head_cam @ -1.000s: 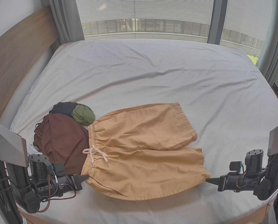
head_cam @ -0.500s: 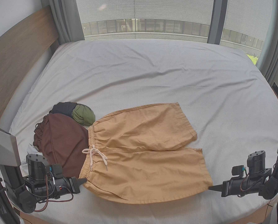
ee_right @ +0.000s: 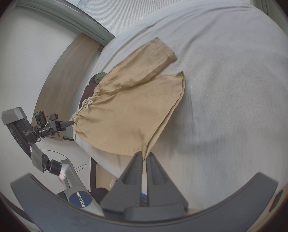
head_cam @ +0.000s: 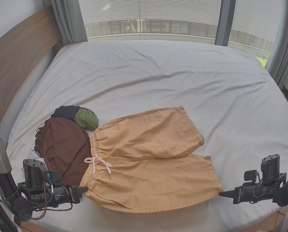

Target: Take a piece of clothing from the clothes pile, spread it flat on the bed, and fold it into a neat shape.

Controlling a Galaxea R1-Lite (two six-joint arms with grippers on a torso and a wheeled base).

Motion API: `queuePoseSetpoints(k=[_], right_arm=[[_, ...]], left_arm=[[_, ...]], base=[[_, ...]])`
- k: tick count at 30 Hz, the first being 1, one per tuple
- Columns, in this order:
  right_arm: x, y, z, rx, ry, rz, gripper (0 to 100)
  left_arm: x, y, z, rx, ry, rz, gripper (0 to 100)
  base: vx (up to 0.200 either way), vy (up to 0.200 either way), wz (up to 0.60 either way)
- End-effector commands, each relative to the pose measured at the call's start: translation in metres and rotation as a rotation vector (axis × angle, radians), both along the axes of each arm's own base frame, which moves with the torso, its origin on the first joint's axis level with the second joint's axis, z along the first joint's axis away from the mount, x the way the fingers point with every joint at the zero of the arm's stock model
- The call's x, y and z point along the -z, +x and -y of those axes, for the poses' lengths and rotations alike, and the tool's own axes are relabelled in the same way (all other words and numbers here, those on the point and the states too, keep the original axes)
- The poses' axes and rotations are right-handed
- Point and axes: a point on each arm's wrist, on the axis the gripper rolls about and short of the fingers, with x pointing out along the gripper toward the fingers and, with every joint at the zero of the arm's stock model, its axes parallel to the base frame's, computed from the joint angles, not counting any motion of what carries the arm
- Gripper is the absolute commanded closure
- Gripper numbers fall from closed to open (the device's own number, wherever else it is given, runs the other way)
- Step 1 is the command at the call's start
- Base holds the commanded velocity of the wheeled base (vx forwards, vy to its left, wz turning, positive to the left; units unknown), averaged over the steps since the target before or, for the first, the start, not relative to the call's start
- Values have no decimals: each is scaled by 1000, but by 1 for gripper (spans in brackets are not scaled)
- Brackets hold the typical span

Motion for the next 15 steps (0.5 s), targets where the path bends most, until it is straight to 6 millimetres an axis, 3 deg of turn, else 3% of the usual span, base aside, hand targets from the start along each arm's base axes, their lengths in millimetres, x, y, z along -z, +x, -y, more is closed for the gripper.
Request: queuePoseSetpoints(k=[1, 7, 15], right_arm=[[-7, 0, 1, 8, 12, 44, 100], [-12, 9, 0, 15, 25, 81, 100], [-32, 36, -5, 62, 93, 172, 100]], left_arm=[[-4, -1, 1, 3, -14, 27, 100], [-11, 6, 9, -8, -84, 74, 100], [-20, 26, 22, -45, -207, 117, 100]], base=[[0, 0, 0], [0, 0, 0], [0, 0, 0]])
